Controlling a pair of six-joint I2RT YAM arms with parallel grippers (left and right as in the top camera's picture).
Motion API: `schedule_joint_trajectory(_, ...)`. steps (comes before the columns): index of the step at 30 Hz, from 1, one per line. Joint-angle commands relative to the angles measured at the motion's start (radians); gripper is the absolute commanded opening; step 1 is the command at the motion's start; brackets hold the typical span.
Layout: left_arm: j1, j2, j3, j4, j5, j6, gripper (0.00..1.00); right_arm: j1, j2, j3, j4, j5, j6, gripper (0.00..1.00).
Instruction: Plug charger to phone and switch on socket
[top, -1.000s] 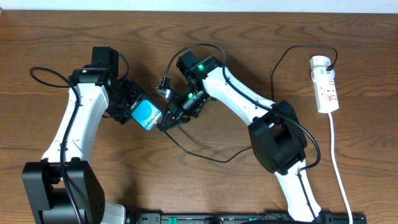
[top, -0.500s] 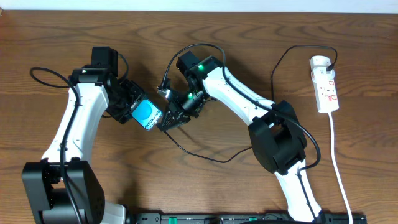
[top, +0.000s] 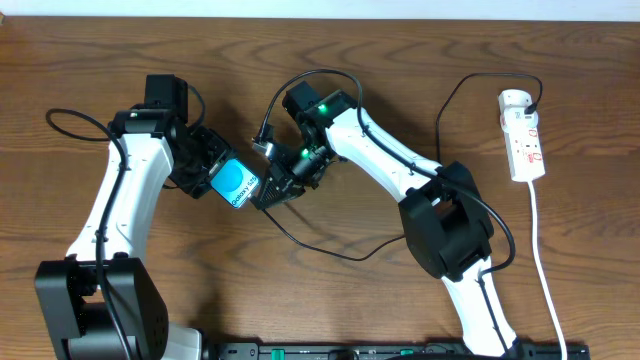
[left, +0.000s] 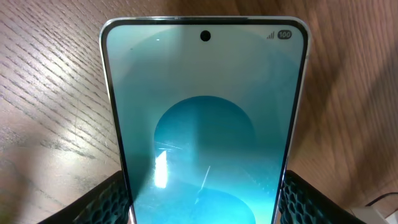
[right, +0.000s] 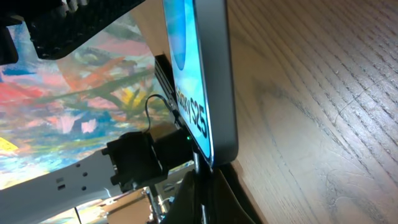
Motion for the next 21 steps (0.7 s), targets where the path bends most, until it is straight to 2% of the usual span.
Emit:
schedule_joint_trajectory(1, -0.019, -0.008, 0.013, -0.018, 0.043, -0.008, 0.07, 0.006, 0.009, -0.003, 0.023, -0.003, 0.023, 0.01)
schedule_joint_trajectory(21, -0.043, -0.008, 0.013, -0.011, 0.043, -0.009, 0.07, 0.006, 0.009, -0.003, 0.061, -0.001, 0.056, 0.01)
